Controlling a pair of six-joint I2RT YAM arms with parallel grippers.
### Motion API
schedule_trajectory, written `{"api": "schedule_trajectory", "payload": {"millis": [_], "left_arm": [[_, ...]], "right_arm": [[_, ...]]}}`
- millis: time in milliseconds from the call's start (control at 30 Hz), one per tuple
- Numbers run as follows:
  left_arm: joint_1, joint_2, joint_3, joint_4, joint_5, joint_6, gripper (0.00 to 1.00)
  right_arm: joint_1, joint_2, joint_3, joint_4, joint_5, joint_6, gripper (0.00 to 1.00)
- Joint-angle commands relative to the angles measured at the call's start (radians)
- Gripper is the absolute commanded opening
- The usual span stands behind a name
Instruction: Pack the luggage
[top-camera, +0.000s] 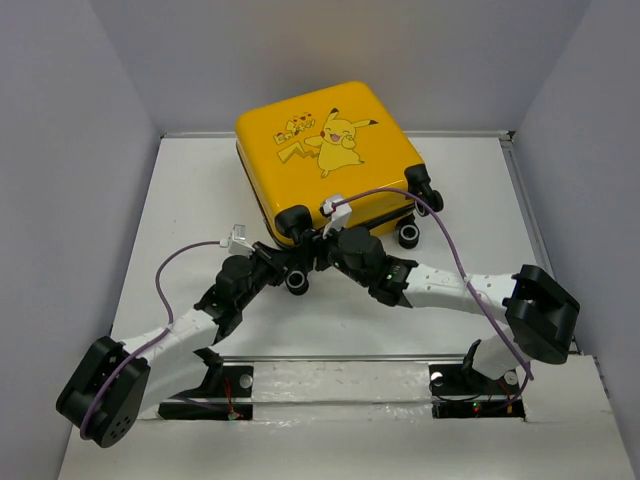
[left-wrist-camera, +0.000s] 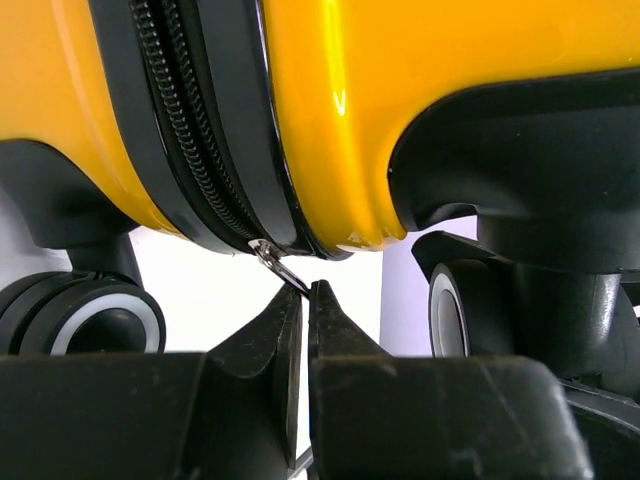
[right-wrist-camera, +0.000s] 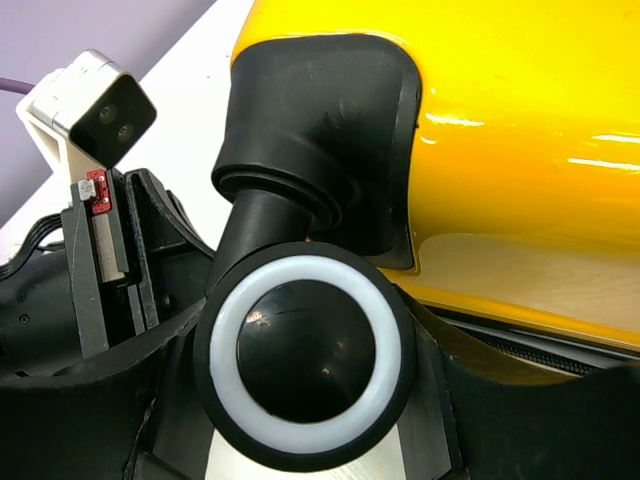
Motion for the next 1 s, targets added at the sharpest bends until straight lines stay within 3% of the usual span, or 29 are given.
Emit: {"api": "schedule_trajectory", "payload": {"millis": [0,233,433,600,667,733,900,967], "left_arm": [[0.009,-0.019,0.025,0.086,-0.119,0.040,0.06],[0.040,-0.221,-0.030,-0.137,-0.217,0.110,0.06],[0.222,-0.374,-0.012,-0.354,-0.190,0.231,0.06],[0.347,-0.327,0.008,-0.327,-0.124,0.276,0.06],[0.342,-0.277,-0.003,-0.187,0.049,0.279,0.06],[0.298,-0.241,0.011,-0.168,0.138,0.293,0.06],[0.054,-0.278,0.017,-0.182,0.130,0.409,0.06],[-0.022,-0.276,0.019,-0.194,0.127,0.442,0.13]], "right_arm": [[-0.007,-0.019,-0.013,0.113,0.033,0.022,0.07],[-0.007,-0.074,-0.122,0.128,0.074,0.036,0.07],[-0.007,-0.178,-0.243,0.116,0.136,0.045,0.07],[-0.007,-0.258,-0.281,0.084,0.142,0.045,0.07],[-0.007,-0.251,-0.277,0.074,0.128,0.042,0.07],[-0.007,-0.222,-0.254,0.064,0.128,0.039,0.07],[-0.007,-0.173,-0.211,0.065,0.122,0.040,0.07],[-0.007,-0.163,-0.200,0.067,0.116,0.043,0.07]]}}
